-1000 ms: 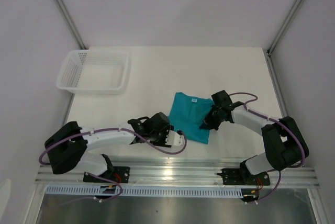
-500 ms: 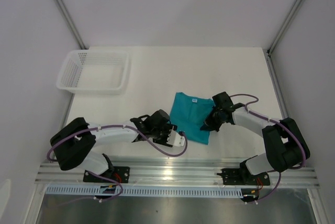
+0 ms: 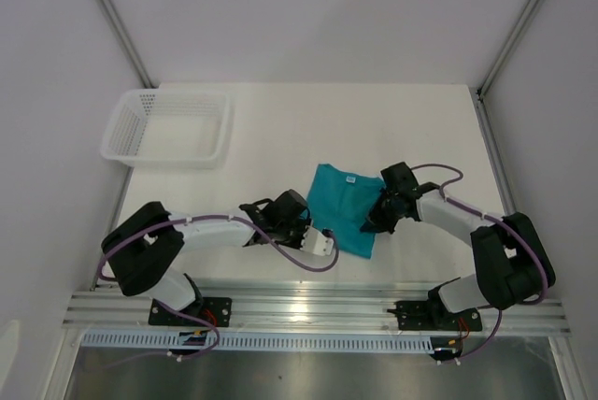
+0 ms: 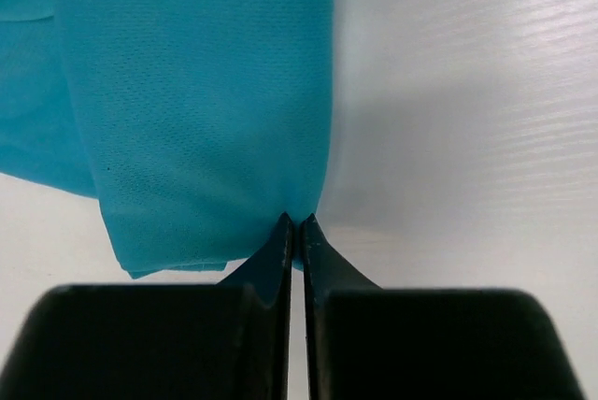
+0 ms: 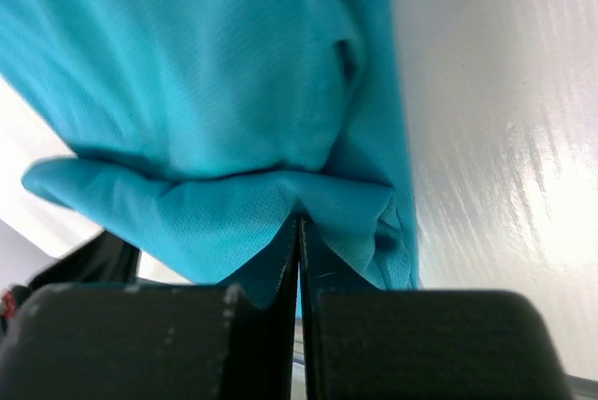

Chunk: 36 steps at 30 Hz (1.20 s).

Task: Roll the t-shirts
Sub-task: Roll the tshirt

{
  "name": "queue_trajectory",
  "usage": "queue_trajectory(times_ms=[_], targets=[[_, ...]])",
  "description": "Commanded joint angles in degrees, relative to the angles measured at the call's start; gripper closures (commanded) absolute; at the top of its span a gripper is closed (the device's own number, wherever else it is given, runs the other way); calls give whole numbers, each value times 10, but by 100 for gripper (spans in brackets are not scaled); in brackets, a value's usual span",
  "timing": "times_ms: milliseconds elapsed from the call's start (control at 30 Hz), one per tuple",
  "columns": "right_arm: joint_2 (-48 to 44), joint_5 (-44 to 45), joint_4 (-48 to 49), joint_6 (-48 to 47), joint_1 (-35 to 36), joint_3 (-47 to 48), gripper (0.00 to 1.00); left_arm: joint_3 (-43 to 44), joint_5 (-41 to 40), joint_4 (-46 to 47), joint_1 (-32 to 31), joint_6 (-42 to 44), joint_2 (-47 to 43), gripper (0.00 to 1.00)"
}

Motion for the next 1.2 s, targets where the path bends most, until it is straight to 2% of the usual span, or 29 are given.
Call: queue_trajectory(times_ms=[0, 100, 133, 200, 267, 300, 400, 467, 633, 733, 767, 900, 1067, 1167], targets=[[-45, 47, -40, -76, 21, 42, 97, 45, 8, -44, 17, -15, 22, 99], [-97, 118, -57, -124, 62, 47, 82, 75, 36, -81, 34, -33, 27, 99], [-110, 135, -59, -130, 98, 43, 74, 78, 40, -88, 39, -37, 27, 99], [-146, 190, -69, -128, 129, 22, 70, 92, 58, -109, 49, -38, 25, 99], [-168, 202, -92, -95, 147, 7, 67, 103, 69, -129, 60, -48, 26, 99], [-170, 207, -150, -21, 144, 1, 67, 113, 74, -144, 62, -53, 26, 99], [-166, 194, -249, 40, 135, 19, 65, 120, 79, -158, 63, -62, 23, 99], [-171, 206, -281, 70, 132, 31, 58, 123, 88, -162, 63, -66, 22, 99], [-182, 145, -243, 121, 116, 21, 56, 143, 92, -176, 63, -90, 34, 99], [-192, 119, -214, 192, 118, 9, 55, 147, 92, -179, 63, -98, 35, 99], [-199, 115, -199, 244, 123, -15, 55, 149, 93, -181, 63, -100, 35, 99], [-222, 132, -124, 348, 148, -76, 56, 144, 96, -186, 63, -107, 35, 99], [-209, 137, -86, 376, 163, -97, 55, 142, 94, -184, 63, -110, 34, 99], [-204, 174, -83, 378, 165, -94, 55, 142, 93, -184, 63, -110, 35, 99]])
